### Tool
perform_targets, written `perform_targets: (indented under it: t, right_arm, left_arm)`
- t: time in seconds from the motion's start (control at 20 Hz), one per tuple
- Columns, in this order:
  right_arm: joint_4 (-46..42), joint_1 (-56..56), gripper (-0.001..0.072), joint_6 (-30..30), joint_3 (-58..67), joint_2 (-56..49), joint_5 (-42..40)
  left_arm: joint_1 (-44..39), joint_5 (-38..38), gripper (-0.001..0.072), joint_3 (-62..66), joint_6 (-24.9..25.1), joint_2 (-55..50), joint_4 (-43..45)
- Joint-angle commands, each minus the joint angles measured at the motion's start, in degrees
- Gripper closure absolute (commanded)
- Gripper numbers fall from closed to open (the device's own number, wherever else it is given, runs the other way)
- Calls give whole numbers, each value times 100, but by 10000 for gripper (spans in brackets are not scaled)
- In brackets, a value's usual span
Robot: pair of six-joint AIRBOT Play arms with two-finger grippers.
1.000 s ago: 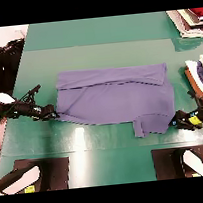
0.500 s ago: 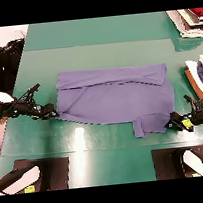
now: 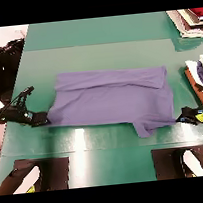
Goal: Fold the shirts.
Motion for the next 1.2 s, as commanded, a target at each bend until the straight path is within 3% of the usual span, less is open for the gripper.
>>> perform_targets:
  t: [0.0,0.1,0.2,0.6,0.9,1.15]
  right_arm:
    - [-398,2,698,114,162,966,627]
    - [-310,4,698,208,170,1318,640]
    - [-125,7,699,208,378,1172,573]
    - [-50,1620,699,214,2299,-1775,-1215]
    - [-46,1917,699,306,3858,-3770,-1329]
    - [2,1906,698,358,4909,-4616,-1261]
  left_arm:
    - [4,-968,682,-361,-439,962,269]
    - [4,-1132,682,-306,-538,1222,109]
    - [4,-708,682,-28,-662,1117,-173]
    - [4,1279,682,848,-306,-999,-365]
    - [4,1834,681,1775,-164,-2732,-538]
    - [4,2096,681,2632,118,-3261,-940]
